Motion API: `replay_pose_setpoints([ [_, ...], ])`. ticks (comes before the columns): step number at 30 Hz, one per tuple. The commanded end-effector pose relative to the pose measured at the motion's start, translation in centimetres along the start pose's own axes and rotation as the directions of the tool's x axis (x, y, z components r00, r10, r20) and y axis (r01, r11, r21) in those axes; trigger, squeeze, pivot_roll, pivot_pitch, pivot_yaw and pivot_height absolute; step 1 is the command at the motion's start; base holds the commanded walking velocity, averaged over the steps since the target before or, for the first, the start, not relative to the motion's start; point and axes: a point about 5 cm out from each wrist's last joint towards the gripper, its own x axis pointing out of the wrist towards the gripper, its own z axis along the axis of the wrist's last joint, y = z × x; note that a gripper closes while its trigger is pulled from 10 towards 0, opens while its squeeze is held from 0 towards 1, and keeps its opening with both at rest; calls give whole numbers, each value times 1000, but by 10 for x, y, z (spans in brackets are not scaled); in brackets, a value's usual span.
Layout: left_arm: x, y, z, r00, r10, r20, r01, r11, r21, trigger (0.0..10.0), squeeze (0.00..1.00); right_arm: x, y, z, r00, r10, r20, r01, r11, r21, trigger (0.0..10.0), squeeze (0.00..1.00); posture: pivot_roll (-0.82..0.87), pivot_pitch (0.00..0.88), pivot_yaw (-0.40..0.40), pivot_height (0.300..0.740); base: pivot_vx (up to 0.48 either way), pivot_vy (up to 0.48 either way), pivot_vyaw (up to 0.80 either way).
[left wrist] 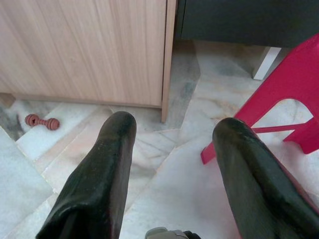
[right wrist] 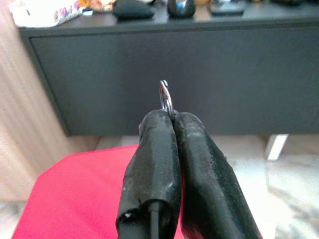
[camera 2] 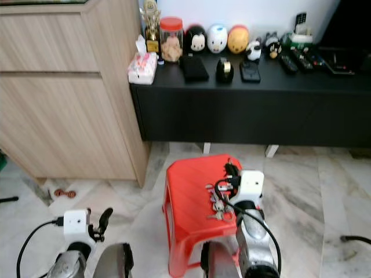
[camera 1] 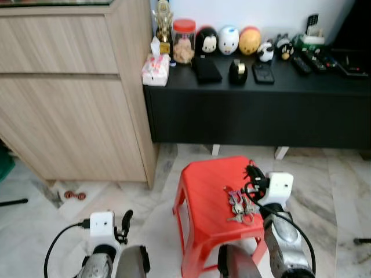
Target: Hang keys on a hook
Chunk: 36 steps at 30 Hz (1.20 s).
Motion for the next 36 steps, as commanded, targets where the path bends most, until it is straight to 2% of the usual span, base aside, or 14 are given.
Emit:
replay_pose_setpoints([
  [1,0,1,-1,1000,4,-4,-4,1000,5,10000,0,1,0,8,999,-7,44,8,999,-32,10000,0,-13,4,-56,631,0,0,0],
  [6,3,-1,-2,1000,-2,1,2,1000,6,10000,0,2,0,8,999,-33,25,34,999,-24,10000,0,-14,0,-54,661,0,0,0],
  [12,2,0,-7,1000,-1,-18,1,1000,11,10000,0,-2,-1,-1,998,-51,-24,51,999,-8,10000,0,-11,0,-53,706,0,0,0],
  [17,1,8,-10,999,13,-34,-12,1000,13,10000,0,-5,-2,-5,998,-49,-43,49,999,-5,10000,0,-6,0,-47,740,0,0,0],
  [21,1,14,-14,998,24,-58,-23,1000,17,10000,0,-6,-1,-6,998,-49,-49,50,999,4,10000,0,-14,0,-41,740,0,0,0],
  [25,-2,19,-27,990,34,-134,-31,999,30,10000,0,-7,0,-9,997,-38,-60,40,999,29,10000,0,-15,0,-39,740,0,0,0],
  [28,-11,23,-44,974,45,-220,-37,999,40,10000,0,-11,6,-16,995,25,-94,-24,1000,6,10000,0,-22,0,-38,740,0,0,0],
  [30,-24,30,-63,947,70,-314,-61,997,37,10000,0,-14,0,-16,996,-8,-87,10,1000,20,10000,0,-28,0,-37,740,0,0,0],
  [33,-30,32,-69,934,76,-349,-67,997,38,10000,0,-14,-2,-16,996,-18,-83,20,1000,21,10000,0,-29,0,-35,740,0,0,0],
  [34,-37,33,-78,913,78,-400,-65,997,45,10000,0,-13,-3,-15,996,-22,-81,24,1000,20,10000,0,-31,0,-31,740,0,0,0],
  [36,-44,35,-86,891,87,-446,-72,996,51,10000,0,-12,-3,-15,997,-25,-79,27,999,19,10000,0,-31,0,-30,740,0,0,0],
])
